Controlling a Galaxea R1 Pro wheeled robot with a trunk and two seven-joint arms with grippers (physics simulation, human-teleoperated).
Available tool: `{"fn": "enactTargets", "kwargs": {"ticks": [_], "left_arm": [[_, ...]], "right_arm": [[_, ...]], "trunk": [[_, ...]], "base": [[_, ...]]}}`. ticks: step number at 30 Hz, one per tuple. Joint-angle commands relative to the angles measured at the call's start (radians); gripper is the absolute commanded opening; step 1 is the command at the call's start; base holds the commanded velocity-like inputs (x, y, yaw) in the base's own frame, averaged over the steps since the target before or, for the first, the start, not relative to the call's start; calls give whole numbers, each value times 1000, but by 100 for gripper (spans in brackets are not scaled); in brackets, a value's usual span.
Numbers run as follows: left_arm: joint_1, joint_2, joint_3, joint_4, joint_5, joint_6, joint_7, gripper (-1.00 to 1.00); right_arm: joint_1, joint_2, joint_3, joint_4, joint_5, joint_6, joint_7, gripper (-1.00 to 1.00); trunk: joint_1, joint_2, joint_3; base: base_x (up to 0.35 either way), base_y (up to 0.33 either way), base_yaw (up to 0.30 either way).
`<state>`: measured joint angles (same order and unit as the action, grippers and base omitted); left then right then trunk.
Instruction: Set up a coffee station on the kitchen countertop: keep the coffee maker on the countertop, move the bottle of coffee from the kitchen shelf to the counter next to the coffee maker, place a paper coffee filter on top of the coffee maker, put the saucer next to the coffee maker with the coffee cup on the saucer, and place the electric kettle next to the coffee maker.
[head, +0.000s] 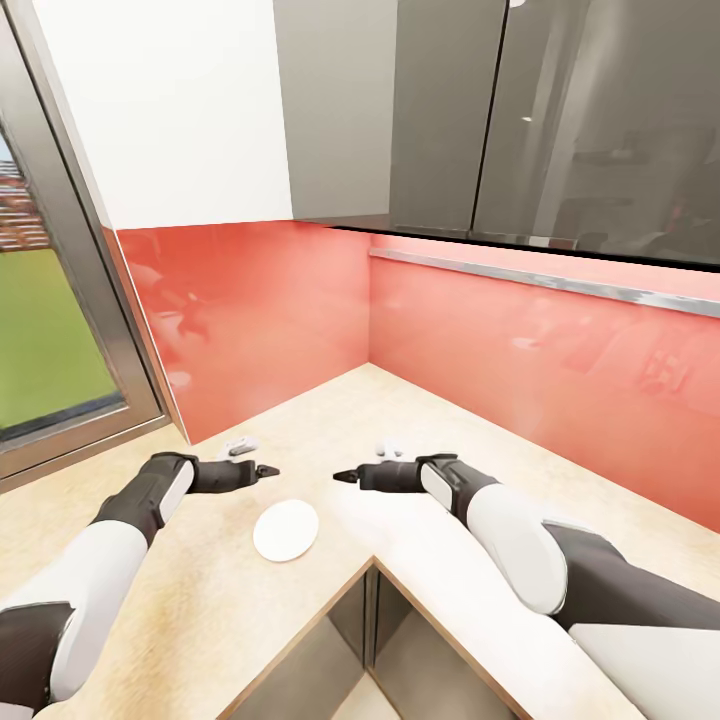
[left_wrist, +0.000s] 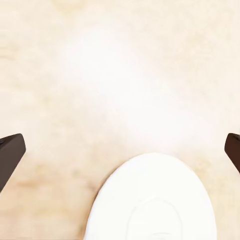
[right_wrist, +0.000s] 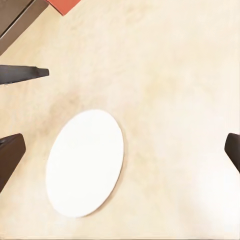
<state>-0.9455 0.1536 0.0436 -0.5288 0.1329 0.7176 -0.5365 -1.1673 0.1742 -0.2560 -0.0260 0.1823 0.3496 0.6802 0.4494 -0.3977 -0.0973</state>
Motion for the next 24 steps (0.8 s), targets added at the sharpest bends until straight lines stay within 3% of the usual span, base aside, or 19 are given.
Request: {"fn": "enactTargets", "kwargs": {"ticks": [1,5,13,24], "left_arm": [[5,-6,8,6,12,2,-5,100],[28,-28,4,28,5,-11,-11,100],[73,-35,-8,27,27,-52,1,100],[135,-29,-11,-5,37,-92,-43,100]], "right_arm": [[5,0,-15,-8,13,2,2,100],[14,0,-13,-4,11,-3,5,100],[6,0,-11,-1,8,17,7,100],[9,0,-11,0,8,19,5,100]], "trunk": [[1,-2,-2],[1,-2,-2],[1,-2,-2],[1,-2,-2]], "base": [[0,0,0],[0,0,0],[0,0,9],[0,0,243]]}}
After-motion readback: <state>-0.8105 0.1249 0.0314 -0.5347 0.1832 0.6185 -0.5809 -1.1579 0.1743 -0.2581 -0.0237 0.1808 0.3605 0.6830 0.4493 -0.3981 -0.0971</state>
